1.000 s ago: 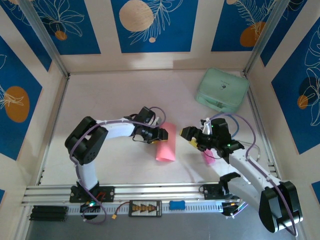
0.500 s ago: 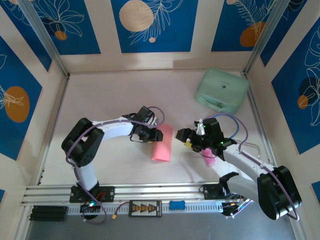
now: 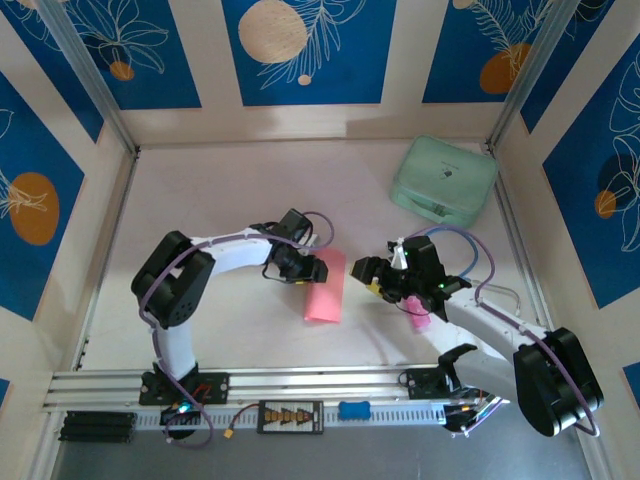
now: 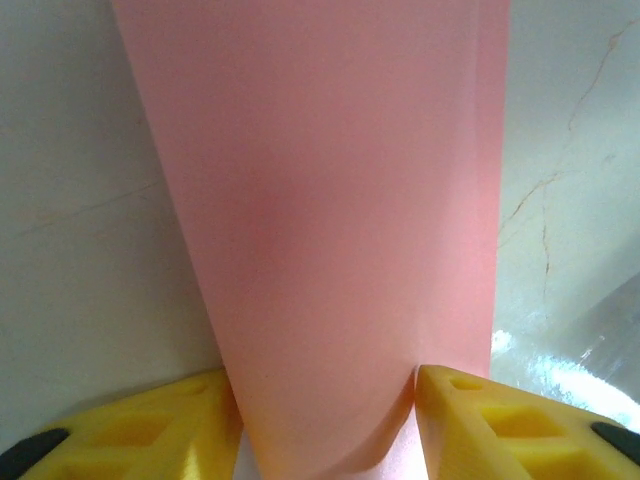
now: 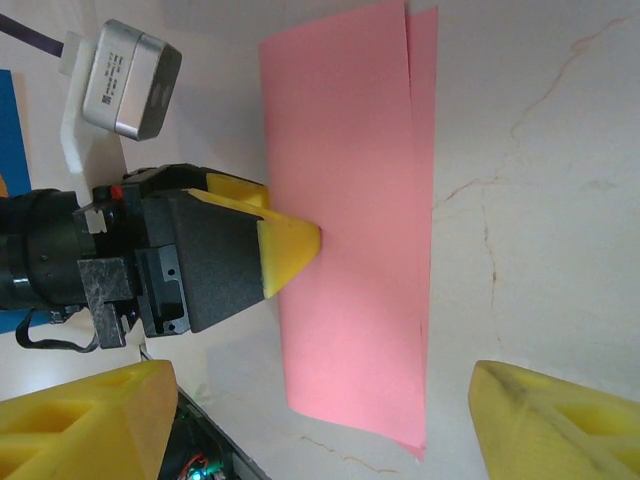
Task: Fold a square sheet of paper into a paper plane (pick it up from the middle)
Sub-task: First fold the square sheet of paper in half at the center of the table.
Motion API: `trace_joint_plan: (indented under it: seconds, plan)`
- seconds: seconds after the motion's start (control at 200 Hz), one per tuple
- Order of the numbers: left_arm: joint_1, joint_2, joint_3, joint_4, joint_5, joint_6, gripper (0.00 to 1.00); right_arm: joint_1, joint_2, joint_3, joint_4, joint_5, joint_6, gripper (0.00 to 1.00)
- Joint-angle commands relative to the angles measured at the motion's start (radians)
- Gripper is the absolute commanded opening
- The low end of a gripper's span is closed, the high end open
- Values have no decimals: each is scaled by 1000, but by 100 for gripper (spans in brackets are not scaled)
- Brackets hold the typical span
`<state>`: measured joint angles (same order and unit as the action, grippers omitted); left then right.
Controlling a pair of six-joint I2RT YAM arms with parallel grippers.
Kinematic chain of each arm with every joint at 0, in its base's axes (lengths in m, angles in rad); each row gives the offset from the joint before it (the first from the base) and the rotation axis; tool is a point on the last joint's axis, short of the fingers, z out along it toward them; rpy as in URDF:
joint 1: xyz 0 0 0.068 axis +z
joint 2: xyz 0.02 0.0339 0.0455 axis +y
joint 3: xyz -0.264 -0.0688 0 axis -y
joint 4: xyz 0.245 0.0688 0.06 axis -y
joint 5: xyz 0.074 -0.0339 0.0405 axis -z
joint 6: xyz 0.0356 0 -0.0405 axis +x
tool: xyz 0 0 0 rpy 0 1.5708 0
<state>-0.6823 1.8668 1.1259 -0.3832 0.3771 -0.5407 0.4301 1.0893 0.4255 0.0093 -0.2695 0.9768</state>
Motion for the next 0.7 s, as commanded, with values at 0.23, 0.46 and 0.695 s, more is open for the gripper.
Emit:
trace_joint_plan:
  seconds: [0.23, 0.46, 0.695]
  plan:
    - [1, 76, 78, -151, -31, 145, 53, 26, 76, 7, 32, -10, 11, 49]
    - [-4, 99, 101, -178, -59, 155, 53, 69, 196, 28, 130, -31, 36, 19]
    - [-8, 108, 95, -169, -63, 127, 54, 149, 339, 93, 162, 50, 80, 9]
